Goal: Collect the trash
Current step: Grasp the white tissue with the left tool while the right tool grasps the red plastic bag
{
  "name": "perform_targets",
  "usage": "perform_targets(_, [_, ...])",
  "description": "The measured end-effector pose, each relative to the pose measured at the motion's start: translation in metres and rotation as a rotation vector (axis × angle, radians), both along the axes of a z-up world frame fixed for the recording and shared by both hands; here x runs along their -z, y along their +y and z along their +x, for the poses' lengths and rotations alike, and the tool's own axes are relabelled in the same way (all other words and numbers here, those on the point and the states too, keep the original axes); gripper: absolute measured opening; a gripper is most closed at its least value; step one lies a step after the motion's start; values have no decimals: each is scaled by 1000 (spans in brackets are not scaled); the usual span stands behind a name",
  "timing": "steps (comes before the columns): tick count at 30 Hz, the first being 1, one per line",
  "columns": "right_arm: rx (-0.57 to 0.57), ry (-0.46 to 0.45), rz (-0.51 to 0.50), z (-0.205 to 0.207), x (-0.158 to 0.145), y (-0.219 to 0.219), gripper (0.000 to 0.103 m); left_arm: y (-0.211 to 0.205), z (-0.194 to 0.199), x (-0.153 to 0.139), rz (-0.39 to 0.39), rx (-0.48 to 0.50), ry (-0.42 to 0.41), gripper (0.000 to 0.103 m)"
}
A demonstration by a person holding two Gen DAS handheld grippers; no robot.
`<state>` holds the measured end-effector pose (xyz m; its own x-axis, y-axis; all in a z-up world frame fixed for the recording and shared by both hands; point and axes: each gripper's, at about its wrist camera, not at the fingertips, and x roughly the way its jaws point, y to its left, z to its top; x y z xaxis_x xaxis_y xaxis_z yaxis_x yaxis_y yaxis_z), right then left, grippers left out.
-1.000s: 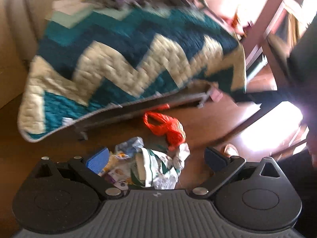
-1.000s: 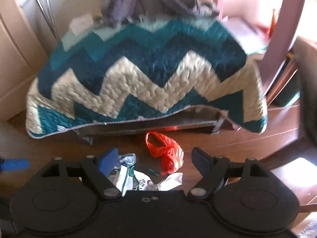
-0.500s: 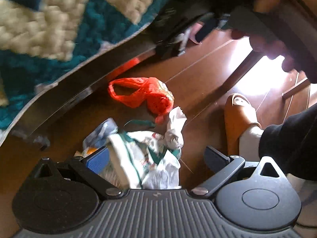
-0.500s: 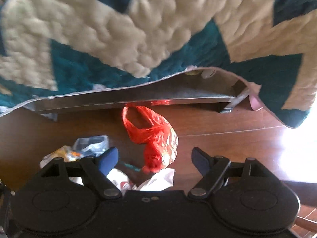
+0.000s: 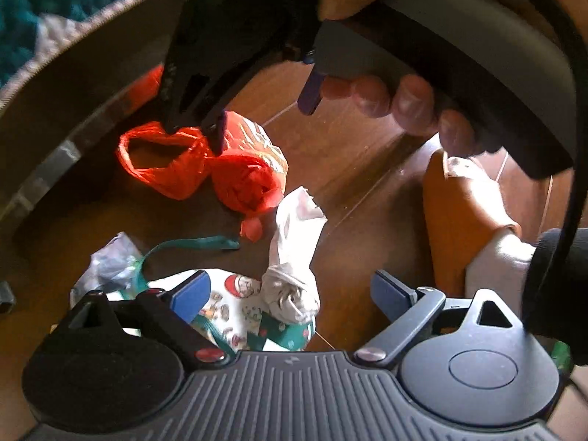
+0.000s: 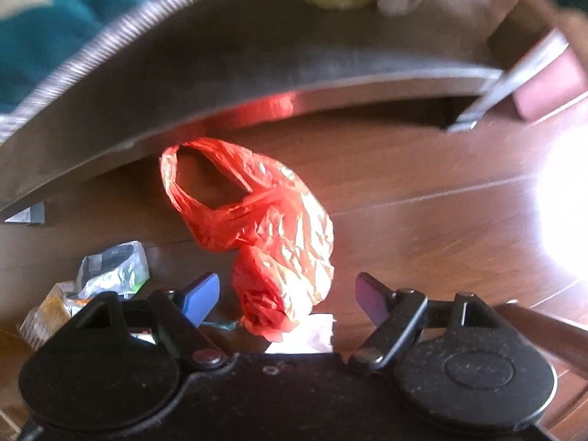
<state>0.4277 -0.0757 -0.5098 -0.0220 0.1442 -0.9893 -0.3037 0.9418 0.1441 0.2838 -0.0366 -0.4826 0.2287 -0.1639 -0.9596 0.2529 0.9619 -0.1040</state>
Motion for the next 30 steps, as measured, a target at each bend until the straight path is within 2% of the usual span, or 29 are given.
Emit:
perform_targets(3, [31, 35, 3, 2, 18, 0, 81, -6, 4, 19, 18, 23, 16, 89])
perform_targets(6, [57, 66, -1, 1, 34, -2, 81, -11, 5, 36, 31, 41, 48, 79])
perform_targets(11, [83, 84, 4, 1, 47, -1, 79, -13, 5, 48, 53, 43, 63, 54])
perform_targets(12, [94, 87, 14, 1, 49, -3, 79, -13, 4, 48, 60, 43, 59, 52])
perform_targets(14, [105, 94, 8, 2, 51, -5, 78, -11, 4, 49, 58, 32, 61, 37])
perform_targets(16, [103, 98, 15, 2, 53, -4, 76, -10, 4, 48, 57, 21, 60, 35])
perform_targets(17, [98, 92, 15, 3, 51, -3, 71, -8, 4, 47, 51, 10, 61, 33])
perform_targets(19, [94, 94, 22, 7, 46, -3, 49, -6, 5, 44, 42, -11, 60, 29])
perform_targets(26, [84, 61, -27, 15, 21, -7, 44, -2, -1, 23, 27, -52, 31, 22])
perform_targets(30, [38, 39, -57, 20, -10, -8, 43, 1, -8, 5, 21, -80, 25, 22])
